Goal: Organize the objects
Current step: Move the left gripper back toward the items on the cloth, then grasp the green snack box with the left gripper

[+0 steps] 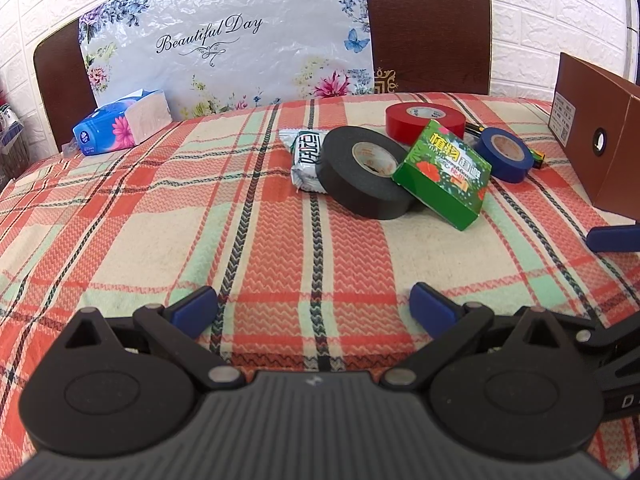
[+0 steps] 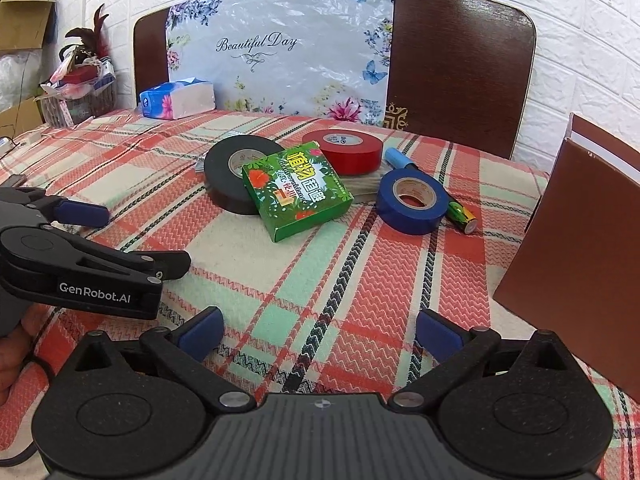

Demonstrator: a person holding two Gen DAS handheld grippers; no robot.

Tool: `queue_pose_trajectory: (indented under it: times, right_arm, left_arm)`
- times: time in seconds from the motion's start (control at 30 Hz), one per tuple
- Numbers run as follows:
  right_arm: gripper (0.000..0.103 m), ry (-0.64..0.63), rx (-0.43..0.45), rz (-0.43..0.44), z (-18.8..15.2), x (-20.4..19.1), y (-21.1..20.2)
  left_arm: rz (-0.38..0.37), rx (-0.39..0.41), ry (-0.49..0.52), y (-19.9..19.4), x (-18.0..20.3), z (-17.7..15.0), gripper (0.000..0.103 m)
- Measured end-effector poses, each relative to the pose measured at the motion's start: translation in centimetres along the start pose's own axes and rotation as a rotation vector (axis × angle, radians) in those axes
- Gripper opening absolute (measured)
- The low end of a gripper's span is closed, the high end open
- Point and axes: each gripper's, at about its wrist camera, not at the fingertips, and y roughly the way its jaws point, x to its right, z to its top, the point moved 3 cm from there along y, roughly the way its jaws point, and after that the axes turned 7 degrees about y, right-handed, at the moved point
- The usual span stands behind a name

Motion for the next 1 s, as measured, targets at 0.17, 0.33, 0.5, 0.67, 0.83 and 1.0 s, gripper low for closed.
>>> queue_pose_trajectory:
  times: [0.17,0.33,0.5,0.67,0.83,1.0]
  right_arm:
    - [0.102,-0.001,0.0,0.001,0.0,0.0,0.0]
    - [0.102,0.004,-0.004,0.006,0.0,0.0,0.1]
    - [0.102,0.013,-0.013,0.015,0.0,0.1,0.3]
    - [0.102,0.01,-0.023,0.017,0.4,-0.1,0.7]
    - [0.102,-0.013,-0.014,0.045,2.0,-0.8,2.2]
    - [0.101,-0.048,0.028,0.065,4.4,-1.4,4.4]
  left_arm:
    - [0.002,0.0,0.001,0.0,0.0,0.0,0.103]
    - [0.002,-0.001,0.0,0.0,0.1,0.0,0.103]
    - [-0.002,-0.001,-0.003,-0.1,0.1,0.0,0.103]
    - [-0.01,0.002,-0.013,-0.1,0.0,0.0,0.103]
    - [0.007,0.024,-0.113,-0.4,-1.6,-0.1,0.099]
    - [0.057,0.019,-0.206,-0.1,-3.2,-0.3,0.092]
